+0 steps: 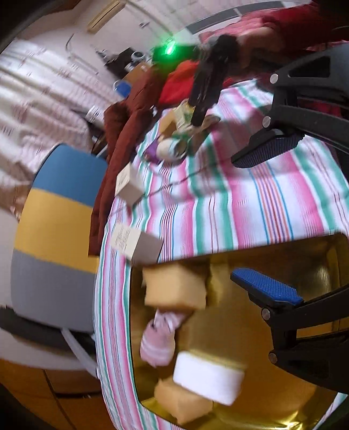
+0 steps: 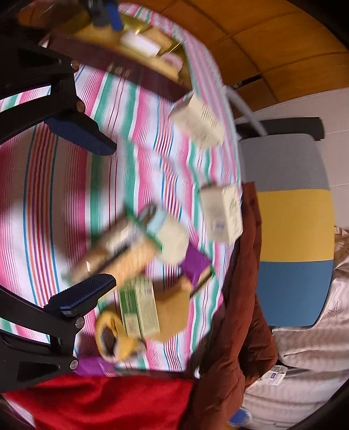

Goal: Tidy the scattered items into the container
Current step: 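Grasp the cracker packet with the right tool while the left tool grasps the cream knit sock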

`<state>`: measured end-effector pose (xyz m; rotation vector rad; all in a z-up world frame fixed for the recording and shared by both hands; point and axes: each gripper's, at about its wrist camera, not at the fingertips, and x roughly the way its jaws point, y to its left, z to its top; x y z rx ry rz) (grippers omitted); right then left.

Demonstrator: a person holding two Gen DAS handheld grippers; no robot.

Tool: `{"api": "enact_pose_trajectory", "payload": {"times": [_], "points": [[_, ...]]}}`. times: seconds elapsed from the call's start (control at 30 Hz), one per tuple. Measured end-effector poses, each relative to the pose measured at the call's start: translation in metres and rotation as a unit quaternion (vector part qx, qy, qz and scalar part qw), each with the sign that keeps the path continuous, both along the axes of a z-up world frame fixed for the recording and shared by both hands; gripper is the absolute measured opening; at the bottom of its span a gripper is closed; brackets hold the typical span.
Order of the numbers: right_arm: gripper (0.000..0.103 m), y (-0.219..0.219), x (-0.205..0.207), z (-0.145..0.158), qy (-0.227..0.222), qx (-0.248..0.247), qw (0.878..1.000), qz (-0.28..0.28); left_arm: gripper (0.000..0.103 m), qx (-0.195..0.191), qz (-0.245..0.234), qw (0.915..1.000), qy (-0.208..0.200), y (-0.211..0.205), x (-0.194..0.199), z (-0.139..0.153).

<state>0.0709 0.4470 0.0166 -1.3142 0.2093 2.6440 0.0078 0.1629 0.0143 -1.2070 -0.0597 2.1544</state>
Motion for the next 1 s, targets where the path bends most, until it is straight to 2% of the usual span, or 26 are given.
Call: {"api": "enact_pose_trajectory", "payload": {"times": [0.1,0.2,0.33,0.5,0.7,0.8,1.0], "points": [[0.090,0.023,-0.006,-0.013,-0.027,0.028,0.999,0.012,0.078,-0.004,-0.013,0.9999,-0.003,0.011,0.006,-0.002],[0.090,0.037,-0.011,-0.024,-0.038,0.034,0.999,0.016,0.078,-0.012,-0.023,0.9996,-0.007,0.021,0.009,-0.006],[0.086,0.051,-0.023,-0.040,-0.054,-0.001,0.998,0.016,0.078,-0.024,-0.034,0.9991,-0.008,0.032,0.013,-0.012],[0.067,0.056,-0.035,-0.047,-0.064,-0.029,0.997,0.013,0.078,-0.026,-0.042,0.9987,-0.012,0.045,0.013,-0.016],[0.065,0.047,-0.030,-0.045,-0.061,-0.067,0.995,0.030,0.078,-0.043,-0.053,0.9976,-0.012,0.069,0.008,-0.022],[0.065,0.049,-0.027,-0.045,-0.065,-0.066,0.995,0.019,0.078,-0.052,-0.059,0.9969,-0.013,0.084,0.003,-0.024],[0.064,0.081,-0.015,-0.049,-0.086,-0.046,0.992,-0.074,0.078,-0.068,-0.075,0.9949,-0.002,0.126,-0.007,-0.026]]}}
